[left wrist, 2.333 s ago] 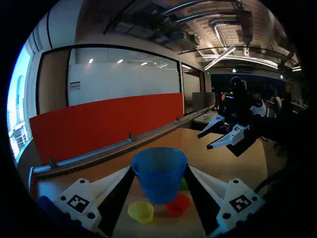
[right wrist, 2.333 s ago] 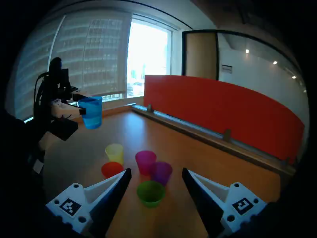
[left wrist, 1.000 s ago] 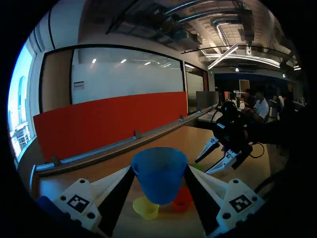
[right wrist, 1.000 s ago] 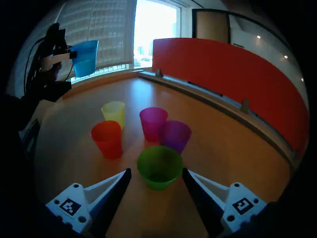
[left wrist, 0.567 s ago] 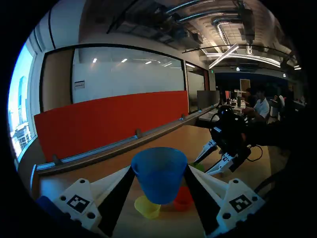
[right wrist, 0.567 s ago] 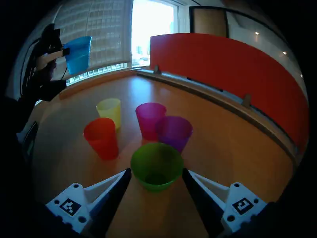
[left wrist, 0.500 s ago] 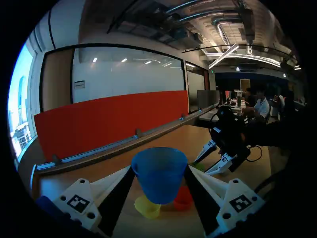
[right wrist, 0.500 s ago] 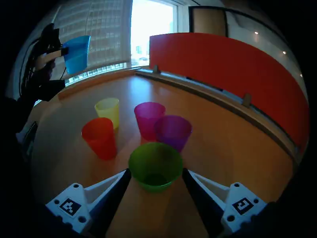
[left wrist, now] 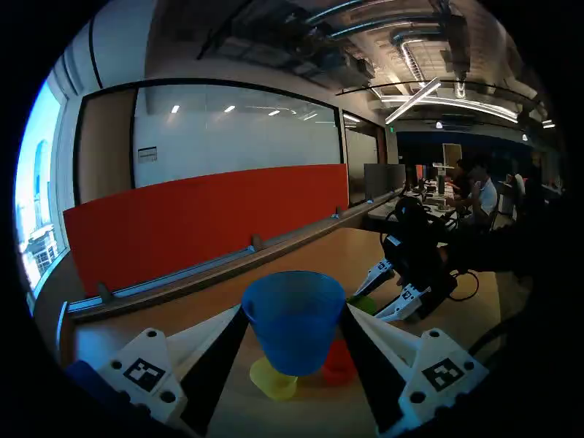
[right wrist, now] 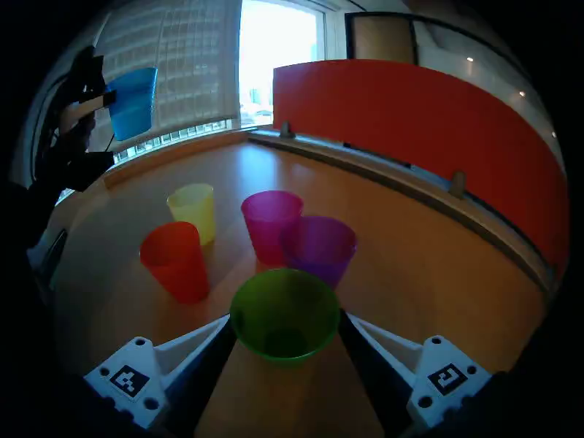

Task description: Pour water

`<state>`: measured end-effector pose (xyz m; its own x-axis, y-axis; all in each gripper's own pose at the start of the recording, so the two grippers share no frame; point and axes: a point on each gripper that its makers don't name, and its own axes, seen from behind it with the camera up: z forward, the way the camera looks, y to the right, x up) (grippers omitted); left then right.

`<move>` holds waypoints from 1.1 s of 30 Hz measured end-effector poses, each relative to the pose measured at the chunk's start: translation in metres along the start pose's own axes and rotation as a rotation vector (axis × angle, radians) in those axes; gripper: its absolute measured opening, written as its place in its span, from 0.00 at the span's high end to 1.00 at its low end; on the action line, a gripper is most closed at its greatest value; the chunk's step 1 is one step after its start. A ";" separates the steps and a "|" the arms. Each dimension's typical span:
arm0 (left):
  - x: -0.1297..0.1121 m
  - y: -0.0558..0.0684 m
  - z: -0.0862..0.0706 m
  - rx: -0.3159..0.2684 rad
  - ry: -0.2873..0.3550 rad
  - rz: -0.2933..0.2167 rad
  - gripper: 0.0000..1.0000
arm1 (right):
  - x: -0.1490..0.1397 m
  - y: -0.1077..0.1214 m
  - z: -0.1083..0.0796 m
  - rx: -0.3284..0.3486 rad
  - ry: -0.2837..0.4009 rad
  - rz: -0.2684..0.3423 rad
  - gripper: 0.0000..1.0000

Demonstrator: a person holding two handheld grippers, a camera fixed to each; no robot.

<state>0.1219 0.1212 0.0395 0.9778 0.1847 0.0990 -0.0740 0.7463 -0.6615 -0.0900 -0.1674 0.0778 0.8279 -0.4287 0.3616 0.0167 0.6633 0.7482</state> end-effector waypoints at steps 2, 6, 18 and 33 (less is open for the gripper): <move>0.000 0.000 0.000 0.000 0.000 -0.002 0.14 | 0.002 0.001 0.002 -0.002 0.007 -0.002 0.00; -0.002 0.000 -0.001 -0.001 -0.003 -0.007 0.14 | 0.002 0.002 0.003 -0.006 0.020 -0.012 0.09; -0.002 0.001 -0.004 -0.005 0.000 -0.007 0.14 | 0.022 -0.007 -0.013 0.010 0.064 -0.002 0.09; -0.002 0.001 -0.014 0.003 0.004 -0.014 0.14 | 0.077 -0.031 -0.058 0.018 0.183 -0.004 0.09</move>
<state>0.1222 0.1123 0.0279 0.9795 0.1717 0.1055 -0.0607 0.7504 -0.6582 0.0053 -0.1852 0.0505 0.9159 -0.3114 0.2532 0.0111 0.6501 0.7597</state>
